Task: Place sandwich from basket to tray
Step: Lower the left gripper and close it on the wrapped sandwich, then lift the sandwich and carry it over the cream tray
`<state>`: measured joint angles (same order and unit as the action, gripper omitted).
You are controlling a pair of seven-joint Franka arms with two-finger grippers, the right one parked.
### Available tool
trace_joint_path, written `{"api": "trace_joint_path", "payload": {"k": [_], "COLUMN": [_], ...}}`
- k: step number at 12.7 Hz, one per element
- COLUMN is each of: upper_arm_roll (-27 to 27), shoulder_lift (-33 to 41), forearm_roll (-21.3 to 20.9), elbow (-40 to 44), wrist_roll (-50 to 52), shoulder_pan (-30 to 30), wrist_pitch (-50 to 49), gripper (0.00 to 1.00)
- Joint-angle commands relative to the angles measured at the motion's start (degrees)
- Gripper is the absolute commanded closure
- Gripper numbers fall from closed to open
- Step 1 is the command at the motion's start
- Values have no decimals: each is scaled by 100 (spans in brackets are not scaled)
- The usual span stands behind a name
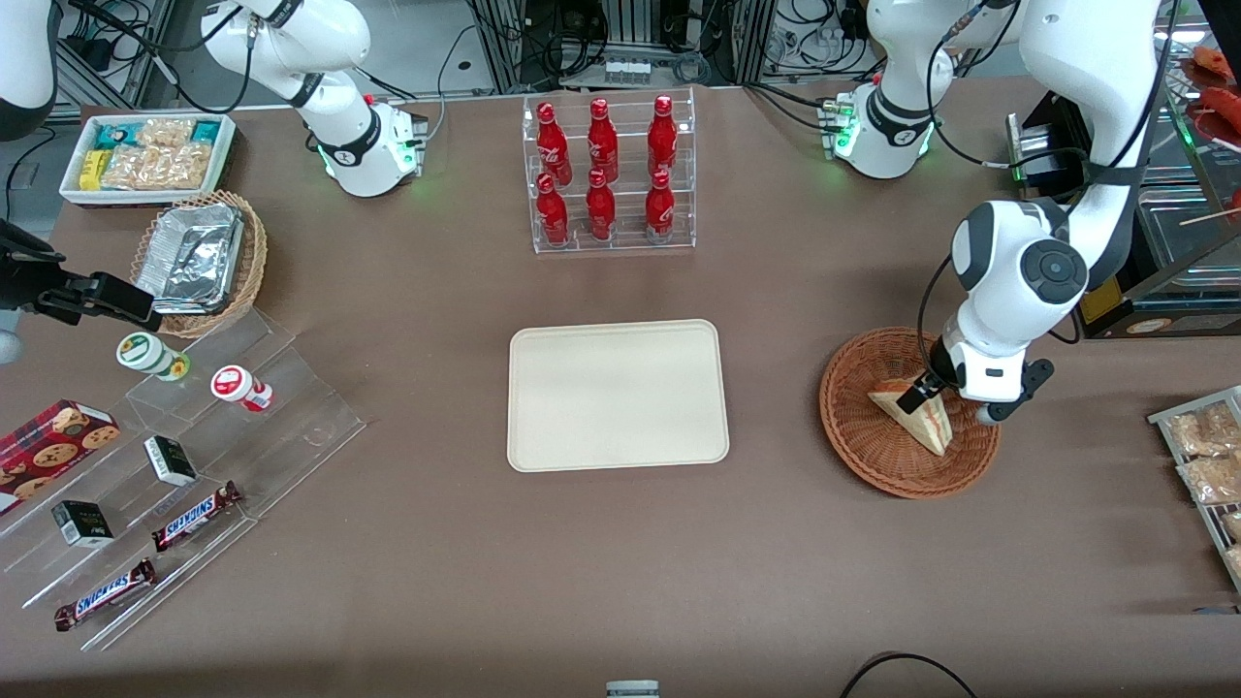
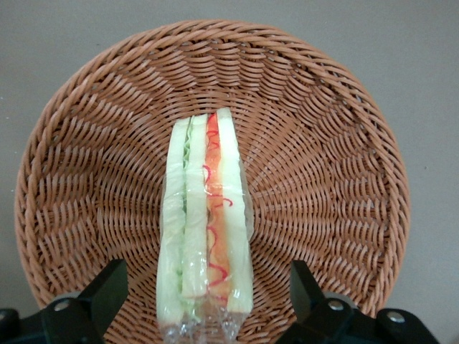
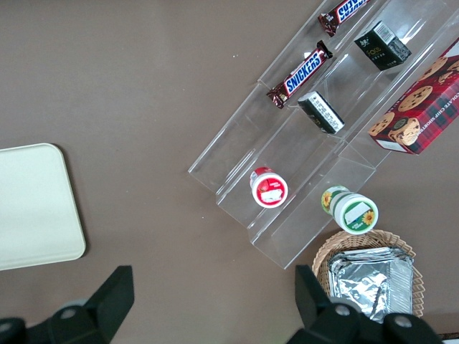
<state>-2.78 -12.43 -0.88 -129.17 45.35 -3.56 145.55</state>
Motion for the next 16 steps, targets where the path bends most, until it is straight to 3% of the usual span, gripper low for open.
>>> {"api": "trace_joint_path", "payload": {"k": [1,2,5,7,11,16], "upper_arm_roll": [23,23,23,31,40,-30], "shoulder_lift": [-207,-242,-225,-190,117,469], "forearm_roll": [44,44,44,44,35,-26], "elbow": [-12,-3,-12,6,145,1400], "wrist_roll": [88,88,79,70,26,9], "shoulder_pan": [-31,-31,-22,-22,-22,-293], "wrist_pitch": [385,404,360,247,-305,-2404], "gripper": [0,5,65,87,89,88]}}
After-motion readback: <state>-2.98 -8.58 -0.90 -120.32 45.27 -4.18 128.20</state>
